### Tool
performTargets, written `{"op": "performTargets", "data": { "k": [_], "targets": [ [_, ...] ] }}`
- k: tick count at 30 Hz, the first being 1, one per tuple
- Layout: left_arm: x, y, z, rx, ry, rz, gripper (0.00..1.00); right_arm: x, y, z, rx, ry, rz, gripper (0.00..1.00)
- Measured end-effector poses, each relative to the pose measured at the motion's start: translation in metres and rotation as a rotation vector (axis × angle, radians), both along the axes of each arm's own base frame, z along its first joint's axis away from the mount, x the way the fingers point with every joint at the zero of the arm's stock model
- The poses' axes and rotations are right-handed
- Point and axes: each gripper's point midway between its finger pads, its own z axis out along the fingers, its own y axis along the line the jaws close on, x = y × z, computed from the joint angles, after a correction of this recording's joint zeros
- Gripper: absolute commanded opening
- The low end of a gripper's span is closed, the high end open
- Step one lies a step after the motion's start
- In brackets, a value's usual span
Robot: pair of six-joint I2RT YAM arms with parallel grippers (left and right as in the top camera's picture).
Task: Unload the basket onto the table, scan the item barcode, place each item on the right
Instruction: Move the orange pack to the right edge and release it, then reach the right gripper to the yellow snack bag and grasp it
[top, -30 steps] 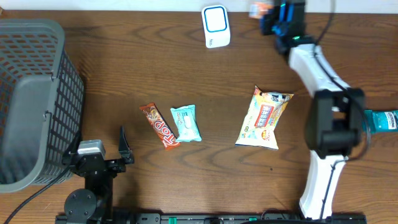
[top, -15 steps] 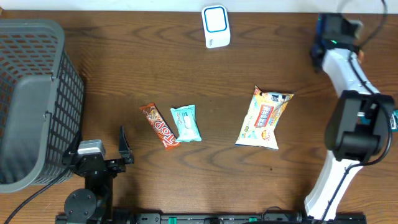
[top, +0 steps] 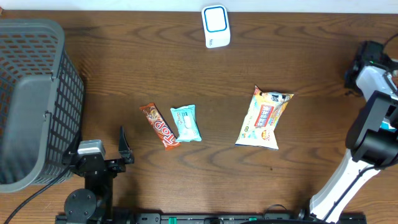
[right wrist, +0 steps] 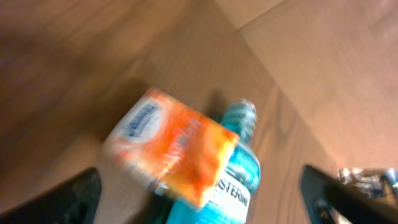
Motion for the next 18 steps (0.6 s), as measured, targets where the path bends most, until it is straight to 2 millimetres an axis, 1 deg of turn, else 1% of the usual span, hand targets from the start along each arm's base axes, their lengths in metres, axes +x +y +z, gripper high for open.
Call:
{"op": "performTargets", "data": {
  "k": [2,3,6,7,8,9,11,13,14,16,17,18],
  "targets": [
    [0.000,0.000,0.000,0.000,0.000,0.000,0.98,0.014,0.019,0.018,0.029,-0.051,0.056,0.99],
    [0.000,0.000,0.000,0.000,0.000,0.000,0.98,0.022,0.030,0.031,0.046,-0.091,0.092,0.99],
    [0.000,0.000,0.000,0.000,0.000,0.000,0.98,0.048,0.075,0.086,0.099,-0.243,0.224,0.99],
    [0.000,0.000,0.000,0.000,0.000,0.000,0.98,0.054,0.092,0.107,0.117,-0.290,0.272,0.99],
    [0.000,0.000,0.000,0.000,0.000,0.000,0.98,0.058,0.116,0.130,0.146,-0.338,0.336,0.99],
    [0.000,0.000,0.000,0.000,0.000,0.000,0.98,0.059,0.133,0.145,0.166,-0.367,0.380,0.99],
    [0.000,0.000,0.000,0.000,0.000,0.000,0.98,0.059,0.177,0.172,0.233,-0.411,0.496,0.99],
    [0.000,0.000,0.000,0.000,0.000,0.000,0.98,0.058,0.217,0.182,0.317,-0.426,0.602,0.99],
    [0.000,0.000,0.000,0.000,0.000,0.000,0.98,0.057,0.242,0.182,0.380,-0.422,0.667,0.99],
    [0.000,0.000,0.000,0.000,0.000,0.000,0.98,0.054,0.284,0.174,0.502,-0.392,0.770,0.99],
    [0.000,0.000,0.000,0.000,0.000,0.000,0.98,0.050,0.308,0.167,0.580,-0.363,0.826,0.99],
    [0.000,0.000,0.000,0.000,0.000,0.000,0.98,0.046,0.328,0.159,0.644,-0.334,0.867,0.99]
  ]
}}
